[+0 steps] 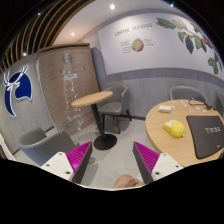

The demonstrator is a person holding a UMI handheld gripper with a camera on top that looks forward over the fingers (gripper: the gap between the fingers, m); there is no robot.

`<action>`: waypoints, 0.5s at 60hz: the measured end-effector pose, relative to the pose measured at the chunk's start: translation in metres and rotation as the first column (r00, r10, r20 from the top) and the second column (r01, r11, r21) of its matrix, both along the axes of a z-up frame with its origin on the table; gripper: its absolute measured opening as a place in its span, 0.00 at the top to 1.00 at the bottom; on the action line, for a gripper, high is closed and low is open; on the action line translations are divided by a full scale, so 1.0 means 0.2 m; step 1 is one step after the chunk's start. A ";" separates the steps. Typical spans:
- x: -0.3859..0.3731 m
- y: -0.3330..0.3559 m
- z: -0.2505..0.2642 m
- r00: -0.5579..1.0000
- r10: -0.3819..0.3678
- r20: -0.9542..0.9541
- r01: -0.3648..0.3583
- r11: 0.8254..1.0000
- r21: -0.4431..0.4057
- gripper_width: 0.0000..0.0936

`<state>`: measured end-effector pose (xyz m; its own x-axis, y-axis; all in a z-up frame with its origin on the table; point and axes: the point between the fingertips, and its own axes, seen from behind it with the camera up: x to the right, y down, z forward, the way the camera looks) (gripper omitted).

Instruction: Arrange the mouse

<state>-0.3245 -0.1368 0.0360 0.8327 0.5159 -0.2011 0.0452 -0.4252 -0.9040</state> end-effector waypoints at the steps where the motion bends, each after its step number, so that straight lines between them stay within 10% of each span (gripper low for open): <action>1: 0.02 0.01 0.00 1.000 -0.007 0.005 0.007 1.000 0.000 0.10; 19: 0.70 0.49 -0.13 0.955 -0.254 0.156 0.257 0.967 0.003 0.10; 30: 0.85 0.72 -0.16 0.956 -0.214 0.198 0.232 0.970 -0.072 0.11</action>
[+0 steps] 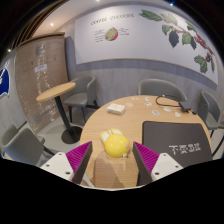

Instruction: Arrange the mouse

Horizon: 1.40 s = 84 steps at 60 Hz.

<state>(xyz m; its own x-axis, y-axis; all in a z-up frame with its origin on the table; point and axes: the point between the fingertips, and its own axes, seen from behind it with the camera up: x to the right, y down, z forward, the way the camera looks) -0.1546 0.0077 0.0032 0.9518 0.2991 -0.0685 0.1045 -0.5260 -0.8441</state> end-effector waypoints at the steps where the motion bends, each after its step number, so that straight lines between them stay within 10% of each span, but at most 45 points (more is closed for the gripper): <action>1: 0.00 0.01 -0.01 1.000 0.002 -0.002 -0.002 1.000 -0.010 0.11; 23: 0.04 0.25 -0.11 0.995 0.015 0.103 -0.007 0.997 -0.083 0.15; 30: 0.04 0.29 -0.11 0.996 -0.004 0.092 0.011 0.997 -0.076 0.46; 40: 0.01 0.28 -0.07 0.999 0.012 0.040 -0.009 0.998 -0.060 0.59; 48: 0.09 0.23 0.26 0.999 0.039 -0.015 -0.039 0.998 0.044 0.60; 59: 0.70 0.23 0.65 0.989 -0.146 0.031 0.135 0.964 0.227 0.60; 84: 1.18 0.15 -0.07 0.971 -0.228 0.068 0.233 0.970 -0.074 0.56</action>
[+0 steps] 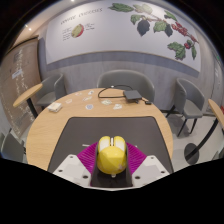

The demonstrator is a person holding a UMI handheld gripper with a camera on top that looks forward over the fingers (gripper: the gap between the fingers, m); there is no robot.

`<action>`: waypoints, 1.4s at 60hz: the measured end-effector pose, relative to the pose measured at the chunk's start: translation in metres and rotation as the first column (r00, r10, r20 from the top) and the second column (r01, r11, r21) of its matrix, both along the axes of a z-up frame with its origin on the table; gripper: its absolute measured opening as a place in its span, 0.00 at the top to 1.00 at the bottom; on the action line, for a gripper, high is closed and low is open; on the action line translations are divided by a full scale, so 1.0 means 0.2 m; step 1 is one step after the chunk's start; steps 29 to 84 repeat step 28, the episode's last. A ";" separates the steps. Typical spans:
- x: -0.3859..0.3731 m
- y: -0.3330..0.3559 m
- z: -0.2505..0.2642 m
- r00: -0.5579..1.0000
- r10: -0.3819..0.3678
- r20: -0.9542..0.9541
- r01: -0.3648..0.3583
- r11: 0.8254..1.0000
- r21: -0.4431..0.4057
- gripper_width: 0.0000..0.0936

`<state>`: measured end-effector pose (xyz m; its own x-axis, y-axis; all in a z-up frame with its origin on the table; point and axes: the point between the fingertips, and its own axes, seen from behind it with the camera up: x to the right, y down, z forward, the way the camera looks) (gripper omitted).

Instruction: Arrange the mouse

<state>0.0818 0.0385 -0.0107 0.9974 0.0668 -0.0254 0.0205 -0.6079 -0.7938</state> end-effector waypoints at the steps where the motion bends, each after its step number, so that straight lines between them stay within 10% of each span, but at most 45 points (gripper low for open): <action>1: 0.01 0.00 0.00 1.000 -0.007 0.000 0.007 1.000 -0.003 0.56; 9: 0.00 -0.02 0.00 0.999 0.025 -0.036 -0.026 0.999 -0.027 0.44; 16: -0.02 -0.08 0.12 0.994 0.103 -0.027 -0.103 0.994 0.026 0.07; 28: 0.09 -0.27 0.56 0.987 0.153 -0.041 -0.140 0.964 0.226 0.08; 84: 0.09 -0.27 0.56 0.987 0.153 -0.041 -0.140 0.964 0.226 0.08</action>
